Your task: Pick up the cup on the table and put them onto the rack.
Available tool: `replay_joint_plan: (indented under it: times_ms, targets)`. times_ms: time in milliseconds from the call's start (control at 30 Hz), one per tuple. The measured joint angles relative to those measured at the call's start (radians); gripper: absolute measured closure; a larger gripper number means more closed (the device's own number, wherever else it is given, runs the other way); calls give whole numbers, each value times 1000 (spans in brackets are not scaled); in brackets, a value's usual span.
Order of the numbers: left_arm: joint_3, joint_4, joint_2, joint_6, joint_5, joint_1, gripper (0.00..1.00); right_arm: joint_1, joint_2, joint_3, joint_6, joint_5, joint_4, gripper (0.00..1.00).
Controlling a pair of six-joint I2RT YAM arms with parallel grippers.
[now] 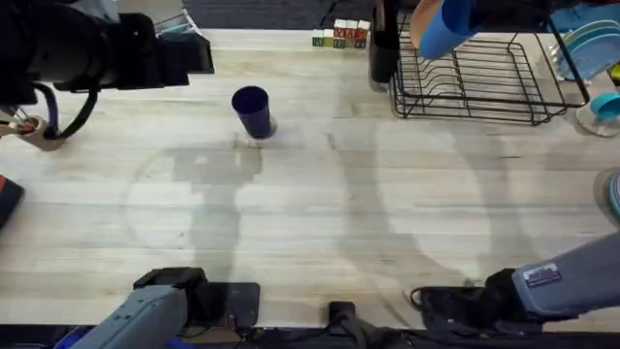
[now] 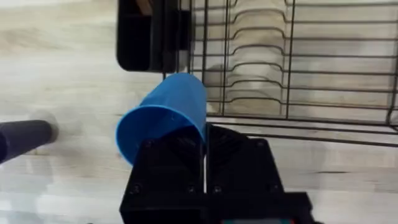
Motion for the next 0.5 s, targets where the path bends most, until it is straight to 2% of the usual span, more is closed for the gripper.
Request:
replay_joint_plan:
  times_ms: [267, 500]
  targets:
    - [0, 0, 0, 0, 0, 0, 7, 0, 128, 0, 0, 0, -9, 968]
    - [0, 0, 0, 0, 0, 0, 7, 2, 190, 0, 0, 0, -13, 969]
